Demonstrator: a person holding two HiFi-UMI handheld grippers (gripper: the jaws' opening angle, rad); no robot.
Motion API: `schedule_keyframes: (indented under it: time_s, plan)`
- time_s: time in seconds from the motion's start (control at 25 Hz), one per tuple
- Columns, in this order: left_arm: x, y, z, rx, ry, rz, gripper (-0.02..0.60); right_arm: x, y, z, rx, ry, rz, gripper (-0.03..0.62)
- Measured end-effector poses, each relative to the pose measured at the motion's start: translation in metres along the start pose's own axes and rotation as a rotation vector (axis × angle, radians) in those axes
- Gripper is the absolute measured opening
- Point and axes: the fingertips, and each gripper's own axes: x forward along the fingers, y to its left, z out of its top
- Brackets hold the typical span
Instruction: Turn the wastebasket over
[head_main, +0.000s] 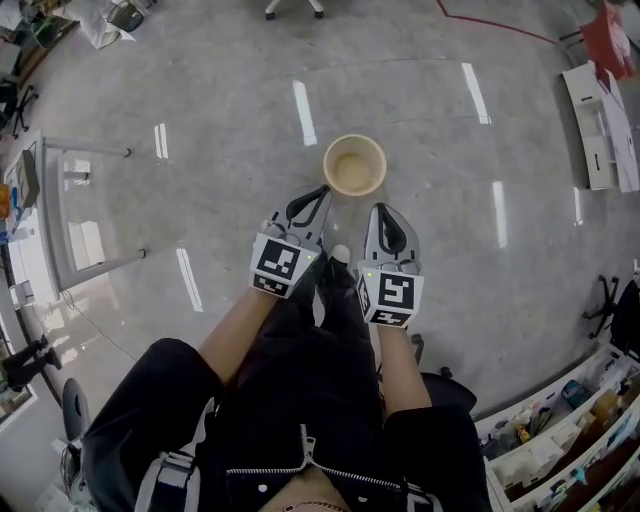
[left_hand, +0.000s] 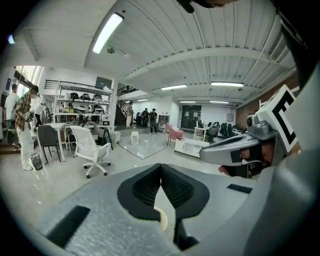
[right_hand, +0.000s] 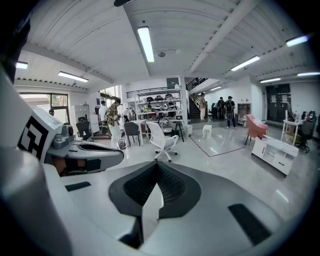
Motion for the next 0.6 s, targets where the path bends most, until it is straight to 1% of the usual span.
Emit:
schedule_keyframes:
  time_s: [0.16,0.36,0.48,0.6]
  plan:
    - [0.029,0.018,-0.010,-0.010,-0.012,-0.027,0.006,0.033,-0.010,-0.005,-0.008,0.003,-0.023,0.009]
    - [0.057,0.035,-0.024,0.012,-0.056,-0.036,0.006,0.068,-0.020,-0.026,-0.038,-0.020,-0.038,0.009]
    - [0.075,0.046,-0.051,0.035,-0.075,-0.024,0.006,0.086,-0.029,-0.057,-0.039,-0.026,-0.033,0.009]
    - [0.091,0.059,-0.094,0.052,-0.083,-0.005,0.006,0.106,-0.039,-0.107,-0.054,-0.020,-0.023,0.009]
